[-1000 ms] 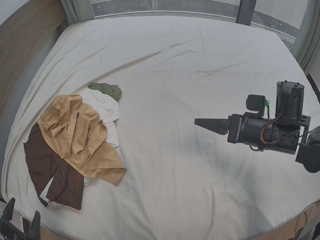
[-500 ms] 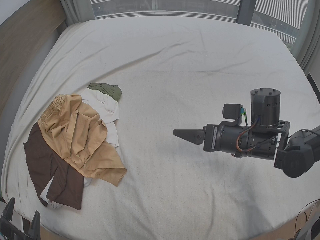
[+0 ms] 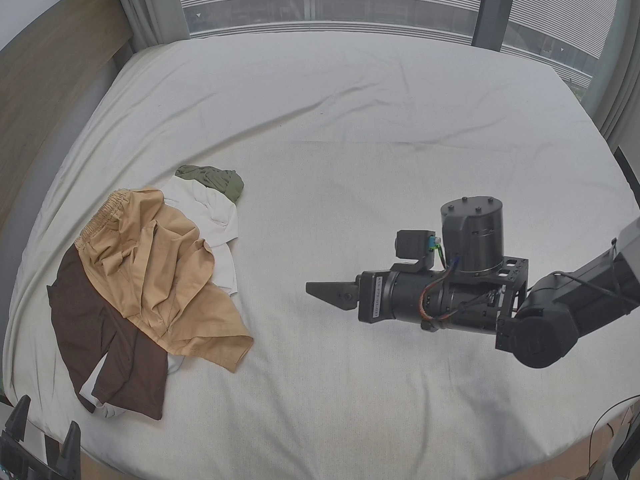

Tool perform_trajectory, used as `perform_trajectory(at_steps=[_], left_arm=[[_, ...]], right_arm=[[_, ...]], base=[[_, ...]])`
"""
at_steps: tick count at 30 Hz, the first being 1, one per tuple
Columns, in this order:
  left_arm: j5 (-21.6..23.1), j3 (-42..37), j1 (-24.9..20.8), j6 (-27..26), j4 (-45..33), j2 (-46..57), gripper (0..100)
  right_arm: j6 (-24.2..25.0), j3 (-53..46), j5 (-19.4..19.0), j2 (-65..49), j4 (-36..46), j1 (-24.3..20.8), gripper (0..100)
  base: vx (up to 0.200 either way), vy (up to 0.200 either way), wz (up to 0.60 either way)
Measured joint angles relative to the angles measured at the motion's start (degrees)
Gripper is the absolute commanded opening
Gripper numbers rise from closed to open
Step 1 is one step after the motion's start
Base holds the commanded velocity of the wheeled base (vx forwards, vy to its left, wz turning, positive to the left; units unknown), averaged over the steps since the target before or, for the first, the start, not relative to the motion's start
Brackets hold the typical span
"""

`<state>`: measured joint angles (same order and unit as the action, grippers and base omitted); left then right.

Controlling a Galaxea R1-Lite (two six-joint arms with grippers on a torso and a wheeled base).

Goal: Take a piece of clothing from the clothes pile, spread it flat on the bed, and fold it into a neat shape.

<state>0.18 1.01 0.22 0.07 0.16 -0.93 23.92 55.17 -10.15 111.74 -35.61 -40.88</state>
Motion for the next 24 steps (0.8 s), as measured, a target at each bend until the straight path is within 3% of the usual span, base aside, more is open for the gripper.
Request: perform_trajectory(at_steps=[24], left_arm=[[0.00,0.00,-0.06,0.09,0.00,0.00,100]], right_arm=[[1.73,11.52,0.06,15.24,0.26,-6.06,100]], base=[[0.000,0.000,0.00]])
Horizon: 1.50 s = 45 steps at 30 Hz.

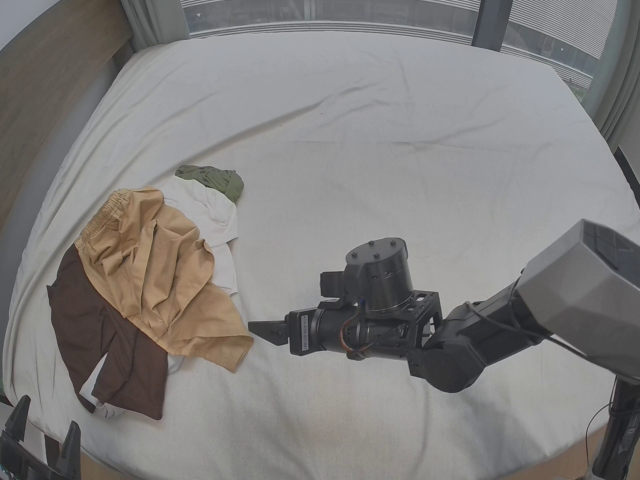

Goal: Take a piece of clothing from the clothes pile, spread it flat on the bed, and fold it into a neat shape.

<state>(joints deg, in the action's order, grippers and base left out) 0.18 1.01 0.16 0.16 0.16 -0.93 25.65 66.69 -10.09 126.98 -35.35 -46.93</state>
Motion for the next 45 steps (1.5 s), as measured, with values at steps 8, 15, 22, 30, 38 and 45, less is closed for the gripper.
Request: perform_trajectory(at_steps=[8,15,22,30,38,45], left_arm=[[0.00,0.00,0.05,0.00,0.00,0.00,100],[0.00,0.00,0.00,0.06,0.00,0.00,100],[-0.02,0.00,0.02,0.09,0.00,0.00,100],[-0.02,0.00,0.00,0.16,0.00,0.00,100],[0.00,0.00,0.02,0.16,0.00,0.00,100],[0.00,0.00,0.05,0.16,0.00,0.00,100]], right_arm=[[2.71,3.58,0.41,4.85,0.02,-1.83,100],[4.21,8.00,1.94,9.07,0.95,-3.72,100],[8.34,12.08,3.58,12.19,3.15,-4.77,100],[10.09,15.63,4.82,15.34,3.94,-4.94,100],[12.71,19.10,5.03,18.01,5.41,-6.12,100],[13.63,22.49,6.70,20.37,5.28,-6.79,100]], base=[[0.000,0.000,0.00],[0.000,0.000,0.00],[0.000,0.000,0.00],[0.000,0.000,0.00],[0.000,0.000,0.00],[0.000,0.000,0.00]])
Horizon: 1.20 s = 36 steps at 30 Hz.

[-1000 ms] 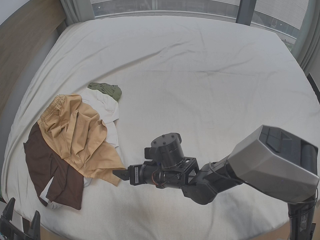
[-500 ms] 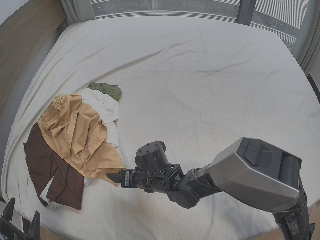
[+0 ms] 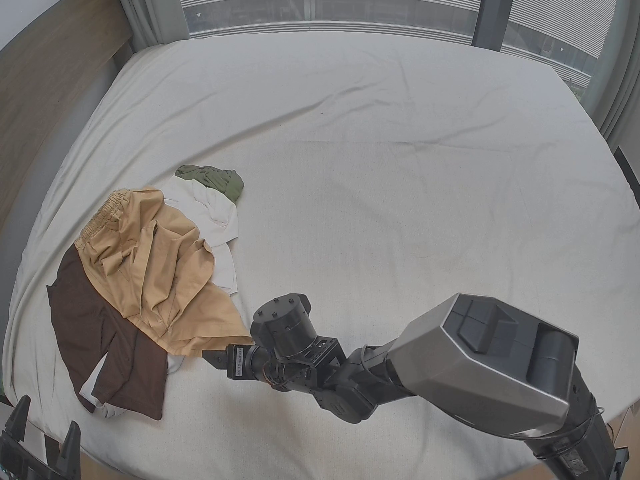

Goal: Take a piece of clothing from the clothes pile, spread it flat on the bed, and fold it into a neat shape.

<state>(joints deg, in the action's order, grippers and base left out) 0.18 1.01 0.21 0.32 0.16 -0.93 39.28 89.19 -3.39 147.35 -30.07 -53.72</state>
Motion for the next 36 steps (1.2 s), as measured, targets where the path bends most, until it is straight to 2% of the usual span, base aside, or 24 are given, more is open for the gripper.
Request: perform_trajectory(at_steps=[14,15,29,36], left_arm=[[0.00,0.00,-0.05,0.09,0.00,0.00,100],[0.00,0.00,-0.05,0.11,0.00,0.00,100],[0.00,0.00,0.00,0.20,0.00,0.00,100],[0.00,0.00,0.00,0.22,0.00,0.00,100]], right_arm=[[1.39,4.91,2.00,3.64,-0.17,-0.44,100],[1.41,5.08,2.05,3.82,-0.20,-0.44,0],[1.56,5.39,4.64,4.50,0.11,-0.13,0],[1.37,2.55,5.02,2.57,0.16,0.17,0]], base=[[0.000,0.000,0.00],[0.000,0.000,0.00],[0.000,0.000,0.00],[0.000,0.000,0.00]])
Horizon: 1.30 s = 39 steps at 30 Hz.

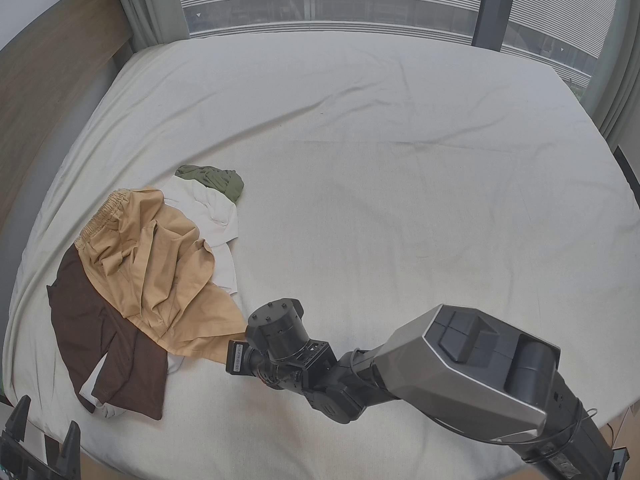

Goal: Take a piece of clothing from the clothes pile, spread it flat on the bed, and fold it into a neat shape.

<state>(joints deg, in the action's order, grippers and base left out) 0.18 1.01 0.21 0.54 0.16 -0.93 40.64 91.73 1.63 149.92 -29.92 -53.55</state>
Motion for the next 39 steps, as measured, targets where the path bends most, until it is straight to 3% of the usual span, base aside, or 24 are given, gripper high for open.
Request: perform_trajectory(at_steps=[39], left_arm=[[0.00,0.00,-0.05,-0.29,0.00,0.00,100]], right_arm=[[-2.38,-25.15,1.48,-15.49,-0.33,6.81,0]], base=[[0.000,0.000,0.00]])
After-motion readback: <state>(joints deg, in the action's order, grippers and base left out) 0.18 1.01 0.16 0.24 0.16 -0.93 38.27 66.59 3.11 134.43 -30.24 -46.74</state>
